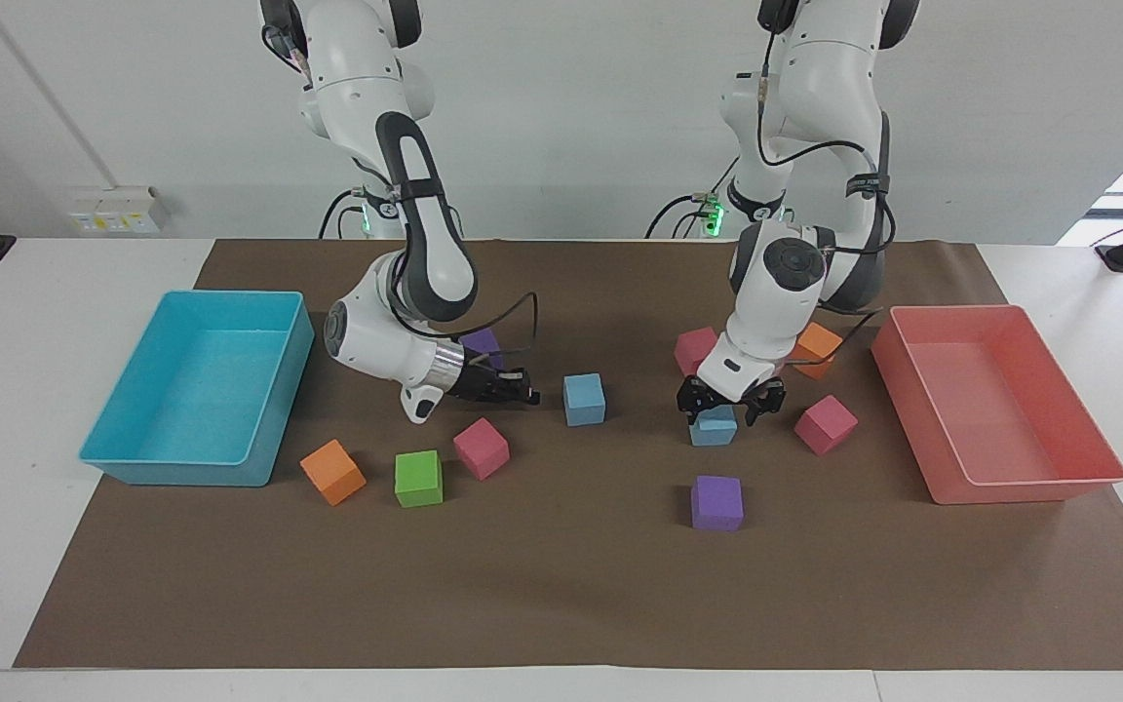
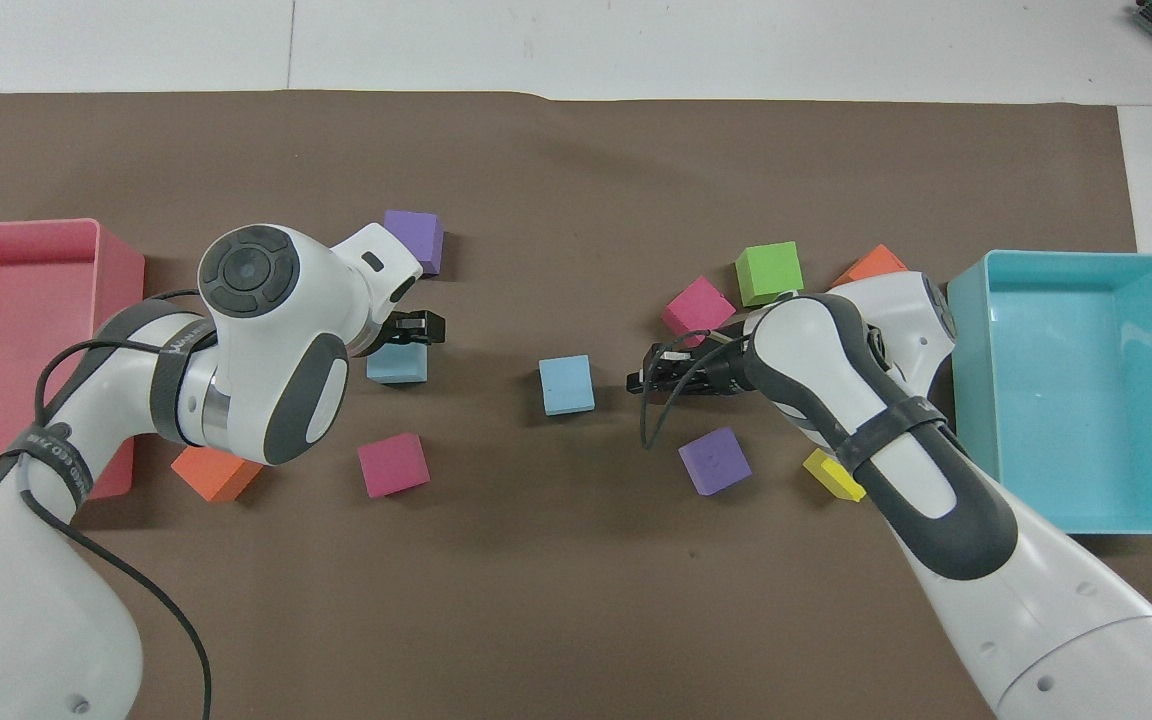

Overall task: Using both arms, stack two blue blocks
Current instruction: 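Grasp the second light-blue cube with the left gripper and lift it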

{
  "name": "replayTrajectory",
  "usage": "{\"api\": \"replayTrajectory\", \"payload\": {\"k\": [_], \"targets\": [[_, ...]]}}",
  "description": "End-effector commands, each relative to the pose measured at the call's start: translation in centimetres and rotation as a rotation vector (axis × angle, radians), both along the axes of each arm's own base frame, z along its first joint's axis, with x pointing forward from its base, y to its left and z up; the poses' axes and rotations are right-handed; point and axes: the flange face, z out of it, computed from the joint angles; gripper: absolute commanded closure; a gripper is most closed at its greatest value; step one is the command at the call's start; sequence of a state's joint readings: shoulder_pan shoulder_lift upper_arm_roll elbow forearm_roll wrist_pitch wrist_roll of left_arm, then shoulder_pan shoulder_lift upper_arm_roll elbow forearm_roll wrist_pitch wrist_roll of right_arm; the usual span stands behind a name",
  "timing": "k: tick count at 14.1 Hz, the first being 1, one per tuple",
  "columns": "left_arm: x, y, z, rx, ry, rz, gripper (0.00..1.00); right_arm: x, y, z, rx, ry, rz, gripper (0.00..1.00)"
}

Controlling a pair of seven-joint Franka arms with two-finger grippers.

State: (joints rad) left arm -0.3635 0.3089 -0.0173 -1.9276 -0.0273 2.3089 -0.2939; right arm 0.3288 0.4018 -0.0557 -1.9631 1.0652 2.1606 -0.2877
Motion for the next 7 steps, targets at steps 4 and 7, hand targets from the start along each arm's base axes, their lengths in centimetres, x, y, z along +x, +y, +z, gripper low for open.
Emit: {"api": "replayTrajectory", "payload": {"k": [4,7], "targets": [[-1.4,-0.3,-1.8,0.015,-0.012,-0.001,0.00,0.5,0.4,-0.1,0.037,-0.034,-0.043,1.00],[-2.0,-0.9,-2.5,0.022,0.002,-0.013,0.00,0.5,0.3,-0.1,0.033,-0.032,-0.053,1.00]]}}
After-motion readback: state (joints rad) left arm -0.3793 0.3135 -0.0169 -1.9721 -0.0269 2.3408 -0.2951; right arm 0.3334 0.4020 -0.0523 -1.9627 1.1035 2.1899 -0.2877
